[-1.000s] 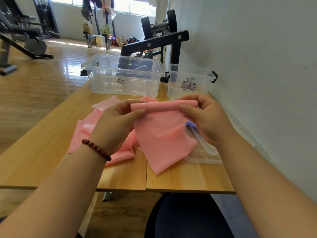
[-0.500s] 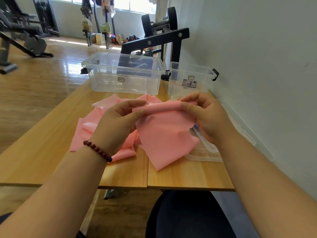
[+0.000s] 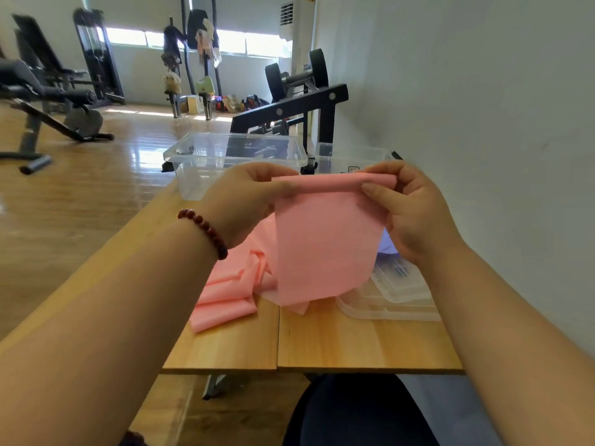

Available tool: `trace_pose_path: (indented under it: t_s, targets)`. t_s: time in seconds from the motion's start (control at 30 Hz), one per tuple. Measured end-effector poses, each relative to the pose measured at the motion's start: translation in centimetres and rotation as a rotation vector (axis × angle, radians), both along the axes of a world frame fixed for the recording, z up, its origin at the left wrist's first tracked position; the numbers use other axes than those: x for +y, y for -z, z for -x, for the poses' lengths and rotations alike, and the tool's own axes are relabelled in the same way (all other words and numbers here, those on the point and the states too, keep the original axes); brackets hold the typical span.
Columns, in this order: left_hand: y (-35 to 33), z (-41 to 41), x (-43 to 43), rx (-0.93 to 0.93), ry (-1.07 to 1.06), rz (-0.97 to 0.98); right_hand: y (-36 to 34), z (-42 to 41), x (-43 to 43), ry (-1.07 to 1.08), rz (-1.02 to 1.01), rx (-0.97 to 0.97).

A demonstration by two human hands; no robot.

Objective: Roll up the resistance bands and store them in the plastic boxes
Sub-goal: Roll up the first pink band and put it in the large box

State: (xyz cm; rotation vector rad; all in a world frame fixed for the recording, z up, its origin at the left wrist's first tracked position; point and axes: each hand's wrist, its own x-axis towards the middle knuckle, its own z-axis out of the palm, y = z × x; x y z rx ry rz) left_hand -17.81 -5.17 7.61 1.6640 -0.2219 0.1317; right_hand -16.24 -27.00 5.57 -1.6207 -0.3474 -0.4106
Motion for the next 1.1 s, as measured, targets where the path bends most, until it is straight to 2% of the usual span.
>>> trace_pose_path:
  t_s: [0.13,0.3,0.47,0.6,0.67,0.77,0.97,1.03,1.1]
  targets:
    - [-1.7,0.4,-0.3,-0.047,-0.008,0.048,-2.2,0.1,-0.4,-0.030,0.012,-0.047]
    - [-3.7,0.6,-0.9,-0.093,-0.034,0.187,-4.5,-0.1,-0.5,-0.086,-0.036,0.031]
    - [-5.2,0.6,-0.9,-0.180,-0.066,0.129,-6.3,0.8,-0.2,-0.243,-0.201,0.137]
    - [-5.8,0.5,-0.9,-0.227,-0.006,0.169,-7.8,1.1,0.2,-0.206,-0.332,0.114]
    - [-6.1,0.7,-0.9,-0.211,0.081,0.252,-8.7,1.2,0.2,-0.212,-0.403,0.095]
    - [-5.2,0.7,-1.1,-0.135,0.127,0.217,-9.7,1.4,0.0,-0.224,-0.447,0.061]
    - [1.6,0.4,-1.3,0.166,0.021,-0.205,-9.6,1.5,-0.2,-0.214,-0.476,0.046]
    - [3.0,0.3,-1.1,0.182,-0.005,-0.155,-9.3,1.4,-0.4,-0.181,-0.467,0.049]
    - [3.0,0.2,-0.9,0.185,0.018,0.068,-8.8,1.1,-0.6,-0.130,-0.433,0.047]
